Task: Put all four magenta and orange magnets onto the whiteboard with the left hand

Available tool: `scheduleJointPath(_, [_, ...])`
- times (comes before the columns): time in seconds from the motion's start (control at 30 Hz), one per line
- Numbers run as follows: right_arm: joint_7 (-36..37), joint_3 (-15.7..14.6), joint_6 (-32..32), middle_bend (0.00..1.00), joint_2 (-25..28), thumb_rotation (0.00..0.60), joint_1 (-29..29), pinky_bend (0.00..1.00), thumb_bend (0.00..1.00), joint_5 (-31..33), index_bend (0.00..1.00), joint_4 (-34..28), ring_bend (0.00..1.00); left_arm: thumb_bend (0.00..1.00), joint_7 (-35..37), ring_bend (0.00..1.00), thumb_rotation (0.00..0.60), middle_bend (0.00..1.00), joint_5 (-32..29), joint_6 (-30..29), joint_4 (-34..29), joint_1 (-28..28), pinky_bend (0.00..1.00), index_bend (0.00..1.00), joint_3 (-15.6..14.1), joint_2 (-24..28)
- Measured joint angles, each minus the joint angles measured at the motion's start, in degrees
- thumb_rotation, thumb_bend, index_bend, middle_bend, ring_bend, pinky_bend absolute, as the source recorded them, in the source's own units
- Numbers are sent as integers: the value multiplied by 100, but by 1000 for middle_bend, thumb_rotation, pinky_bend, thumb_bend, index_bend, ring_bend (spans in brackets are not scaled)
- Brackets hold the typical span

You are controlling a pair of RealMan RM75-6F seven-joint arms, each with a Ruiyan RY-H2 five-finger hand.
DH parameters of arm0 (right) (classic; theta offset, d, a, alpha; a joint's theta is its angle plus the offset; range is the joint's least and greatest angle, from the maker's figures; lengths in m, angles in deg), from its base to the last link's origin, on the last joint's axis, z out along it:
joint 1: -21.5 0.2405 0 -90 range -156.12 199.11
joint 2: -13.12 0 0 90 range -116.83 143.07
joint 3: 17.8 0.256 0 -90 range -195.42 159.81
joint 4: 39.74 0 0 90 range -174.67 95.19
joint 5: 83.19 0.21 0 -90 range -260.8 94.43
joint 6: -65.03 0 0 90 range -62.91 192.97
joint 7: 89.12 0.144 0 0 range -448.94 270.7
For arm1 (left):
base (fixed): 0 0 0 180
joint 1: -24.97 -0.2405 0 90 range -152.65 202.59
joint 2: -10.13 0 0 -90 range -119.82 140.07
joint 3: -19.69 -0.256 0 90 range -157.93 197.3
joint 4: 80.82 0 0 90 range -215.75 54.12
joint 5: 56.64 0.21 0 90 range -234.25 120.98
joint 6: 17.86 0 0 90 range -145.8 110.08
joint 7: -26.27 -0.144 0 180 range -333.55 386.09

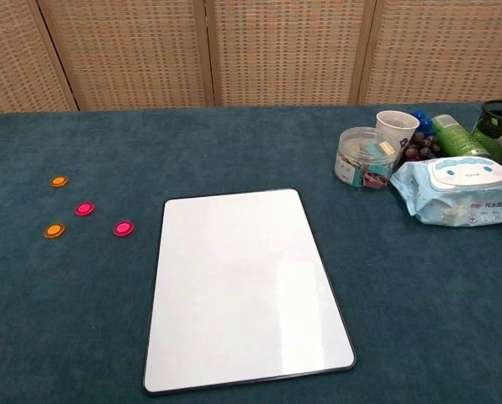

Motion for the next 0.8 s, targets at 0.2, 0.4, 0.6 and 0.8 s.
scheduleJointPath(0.2, [14,-6,2,0,10,600,-5,0,144,10,0,-23,0,6,-7,0,600,0,-31,54,-1,8,0,0,6,6])
scheduleJointPath(0.4, [31,-21,-9,0,13,600,-10,0,141,27,0,-64,0,8,20,0,600,0,84,168,129,126,0,0,24,-66])
scheduleJointPath(0.6, [76,-19,-53,0,24,600,-6,0,144,92,0,-97,0,64,116,0,600,0,118,663,410,463,0,74,92,-253])
scheduleJointPath(0.8, [167,-18,-127,0,58,600,12,0,144,157,0,-129,0,142,85,0,600,0,-232,1981,691,1208,0,255,252,-558])
